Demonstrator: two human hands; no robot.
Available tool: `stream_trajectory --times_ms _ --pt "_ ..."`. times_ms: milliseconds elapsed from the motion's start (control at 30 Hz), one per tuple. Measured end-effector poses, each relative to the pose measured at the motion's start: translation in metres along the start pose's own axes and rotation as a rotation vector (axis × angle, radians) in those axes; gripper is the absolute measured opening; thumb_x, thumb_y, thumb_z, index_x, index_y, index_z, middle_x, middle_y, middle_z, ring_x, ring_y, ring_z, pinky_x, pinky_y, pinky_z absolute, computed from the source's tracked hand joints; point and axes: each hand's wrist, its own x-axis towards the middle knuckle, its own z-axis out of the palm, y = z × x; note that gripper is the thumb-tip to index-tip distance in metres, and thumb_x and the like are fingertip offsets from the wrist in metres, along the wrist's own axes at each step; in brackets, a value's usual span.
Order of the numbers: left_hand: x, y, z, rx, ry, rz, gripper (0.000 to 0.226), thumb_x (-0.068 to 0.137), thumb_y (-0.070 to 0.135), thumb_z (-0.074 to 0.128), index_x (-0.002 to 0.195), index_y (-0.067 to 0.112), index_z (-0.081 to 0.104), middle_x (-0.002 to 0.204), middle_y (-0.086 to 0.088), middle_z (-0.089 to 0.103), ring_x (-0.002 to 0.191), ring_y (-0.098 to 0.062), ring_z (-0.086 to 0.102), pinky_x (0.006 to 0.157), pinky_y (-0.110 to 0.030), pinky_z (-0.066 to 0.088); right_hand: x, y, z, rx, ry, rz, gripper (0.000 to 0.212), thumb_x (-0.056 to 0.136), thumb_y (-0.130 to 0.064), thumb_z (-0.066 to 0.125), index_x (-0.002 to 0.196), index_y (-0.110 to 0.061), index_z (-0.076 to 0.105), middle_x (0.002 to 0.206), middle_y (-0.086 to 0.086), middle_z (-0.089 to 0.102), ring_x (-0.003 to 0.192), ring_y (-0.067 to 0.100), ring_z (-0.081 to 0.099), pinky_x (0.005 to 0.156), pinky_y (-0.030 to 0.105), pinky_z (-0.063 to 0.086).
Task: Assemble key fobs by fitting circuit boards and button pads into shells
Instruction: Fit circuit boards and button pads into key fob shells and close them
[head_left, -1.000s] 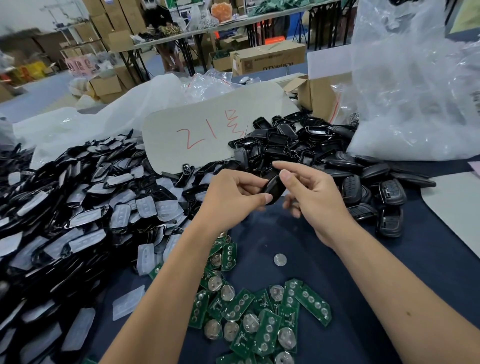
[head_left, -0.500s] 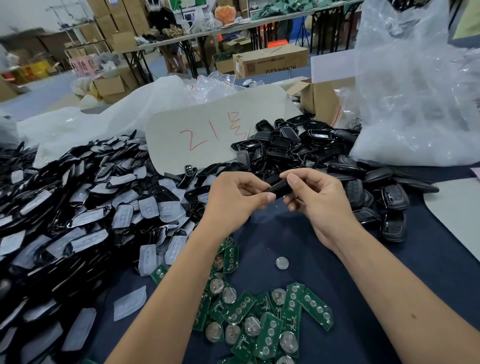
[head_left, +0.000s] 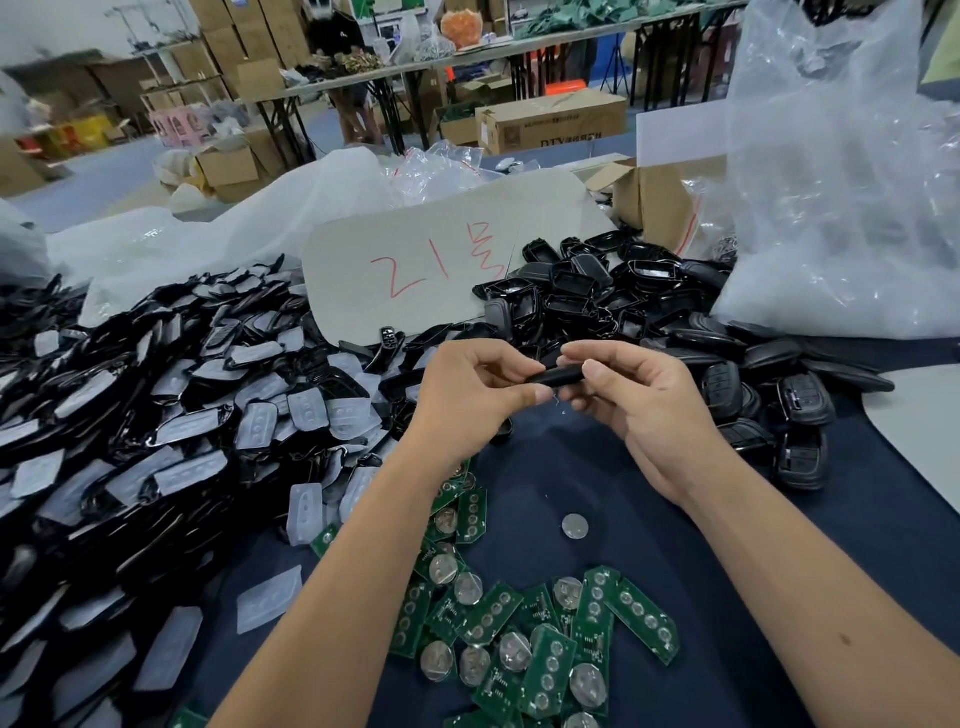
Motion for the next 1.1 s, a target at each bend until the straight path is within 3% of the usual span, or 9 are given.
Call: stream_trajectory --times_ms 133,267,433,533,667,767,900,1000,1100 --pt "0.001 0.002 -0.003 0.025 0.006 0.031 0.017 0.075 0.000 0.089 0.086 0.008 0.078 0.080 -0.012 0.074 0.068 -0.012 0.064 0.068 -0.026 0.054 -0.001 0.000 -0.001 -0.210 -0.011 -0.091 0.021 0.094 -0.002 0.072 0.109 -0.015 0.079 0.092 0.008 0.079 0.081 0.019 0.074 0.082 0.029 0.060" --pt "-0.001 0.003 -0.005 0.048 -0.028 0.050 0.018 0.074 -0.003 0.088 0.084 0.009 0.078 0.074 -0.002 0.071 0.066 -0.008 0.063 0.066 -0.021 0.053 -0.002 -0.001 -0.002 -0.336 -0.018 -0.149 0.026 0.084 -0.003 0.084 0.098 -0.024 0.081 0.083 0.004 0.079 0.076 0.022 0.077 0.082 0.035 0.062" --pt "0.000 0.002 -0.010 0.010 -0.060 0.089 0.024 0.073 -0.007 0.087 0.081 0.013 0.077 0.072 0.001 0.068 0.069 -0.013 0.063 0.072 -0.030 0.055 -0.001 -0.006 -0.003 -0.334 -0.066 -0.223 0.026 0.080 0.005 0.084 0.095 -0.016 0.079 0.080 0.007 0.077 0.070 0.022 0.075 0.073 0.032 0.061" --pt "0.001 -0.001 -0.014 0.011 -0.092 0.104 0.024 0.074 -0.007 0.087 0.082 0.014 0.078 0.072 0.002 0.070 0.068 -0.011 0.065 0.070 -0.027 0.055 -0.003 -0.006 -0.001 -0.347 -0.081 -0.225 0.025 0.081 0.005 0.084 0.094 -0.016 0.079 0.078 0.004 0.076 0.067 0.018 0.072 0.066 0.026 0.057" --pt "-0.001 -0.004 -0.015 -0.028 -0.149 0.108 0.020 0.078 0.000 0.086 0.090 0.014 0.078 0.086 -0.009 0.076 0.080 -0.018 0.072 0.080 -0.037 0.061 -0.006 -0.006 0.003 -0.369 -0.059 -0.233 0.018 0.085 -0.005 0.084 0.093 -0.021 0.081 0.077 -0.002 0.076 0.062 0.012 0.067 0.059 0.021 0.053" --pt "-0.002 -0.003 -0.011 -0.231 -0.128 0.041 0.013 0.085 0.006 0.081 0.096 0.013 0.079 0.090 -0.016 0.076 0.080 -0.028 0.074 0.079 -0.046 0.062 -0.005 -0.005 0.004 -0.313 0.014 -0.186 0.008 0.092 -0.018 0.079 0.092 -0.026 0.080 0.074 0.003 0.070 0.053 0.011 0.057 0.050 0.019 0.045" --pt "-0.002 -0.006 -0.008 -0.321 -0.080 -0.078 0.007 0.092 0.004 0.074 0.092 0.010 0.078 0.081 -0.017 0.074 0.069 -0.025 0.075 0.062 -0.025 0.061 -0.006 -0.004 0.003 -0.348 -0.068 -0.136 0.020 0.091 -0.016 0.080 0.104 -0.032 0.078 0.087 -0.003 0.074 0.060 0.010 0.063 0.051 0.017 0.047" --pt "-0.002 -0.008 -0.012 -0.387 -0.121 -0.131 0.007 0.090 0.004 0.076 0.096 0.008 0.078 0.087 -0.017 0.074 0.075 -0.025 0.075 0.066 -0.025 0.061 -0.006 -0.004 0.002 -0.486 -0.092 -0.176 0.032 0.083 -0.016 0.087 0.109 -0.034 0.077 0.097 -0.010 0.078 0.080 0.008 0.073 0.065 0.015 0.051" --pt "-0.002 -0.010 -0.014 -0.330 -0.193 -0.067 0.032 0.078 0.000 0.084 0.107 0.010 0.076 0.100 -0.012 0.074 0.083 -0.021 0.072 0.076 -0.028 0.059 -0.005 -0.003 0.002 -0.424 -0.073 -0.155 0.031 0.083 -0.016 0.088 0.109 -0.030 0.078 0.094 -0.010 0.079 0.078 0.004 0.071 0.064 0.011 0.049"
